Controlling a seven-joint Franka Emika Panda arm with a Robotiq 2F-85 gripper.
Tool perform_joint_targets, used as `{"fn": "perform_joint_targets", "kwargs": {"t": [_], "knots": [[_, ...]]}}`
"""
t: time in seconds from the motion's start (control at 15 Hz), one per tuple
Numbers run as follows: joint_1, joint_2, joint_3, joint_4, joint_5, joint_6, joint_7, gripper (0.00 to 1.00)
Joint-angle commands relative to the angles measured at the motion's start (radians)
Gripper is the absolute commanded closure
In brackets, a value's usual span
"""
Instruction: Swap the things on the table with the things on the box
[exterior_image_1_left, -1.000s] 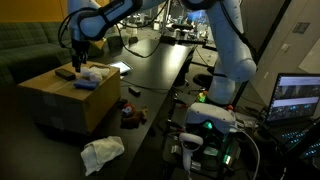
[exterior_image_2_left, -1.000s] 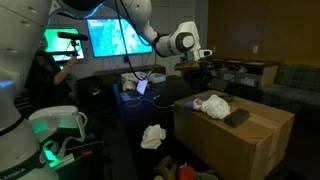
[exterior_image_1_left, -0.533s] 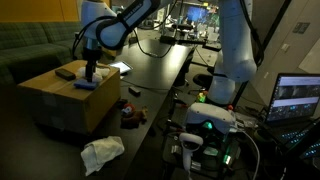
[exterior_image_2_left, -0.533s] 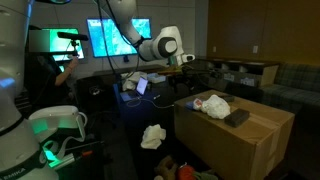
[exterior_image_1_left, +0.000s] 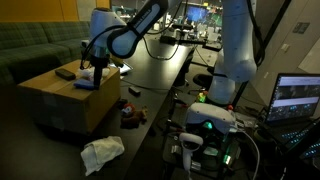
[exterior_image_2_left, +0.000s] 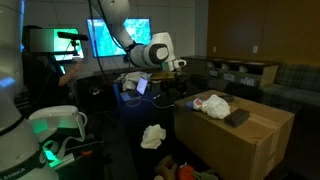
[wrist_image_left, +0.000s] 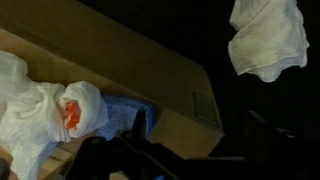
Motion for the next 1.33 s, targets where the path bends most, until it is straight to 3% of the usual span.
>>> {"fn": "perform_joint_targets", "kwargs": {"t": [0.0, 0.53, 1.27], "knots": [[-0.016, -0.001, 0.019, -0.009, 0.008, 0.041, -0.034, 0.0], [-0.028, 0.092, 0.037, 0.092, 0.034, 0.017, -0.087, 0.0], [-0.068, 0.256, 0.031, 0.318, 0.03, -0.031, -0.161, 0.0]]}}
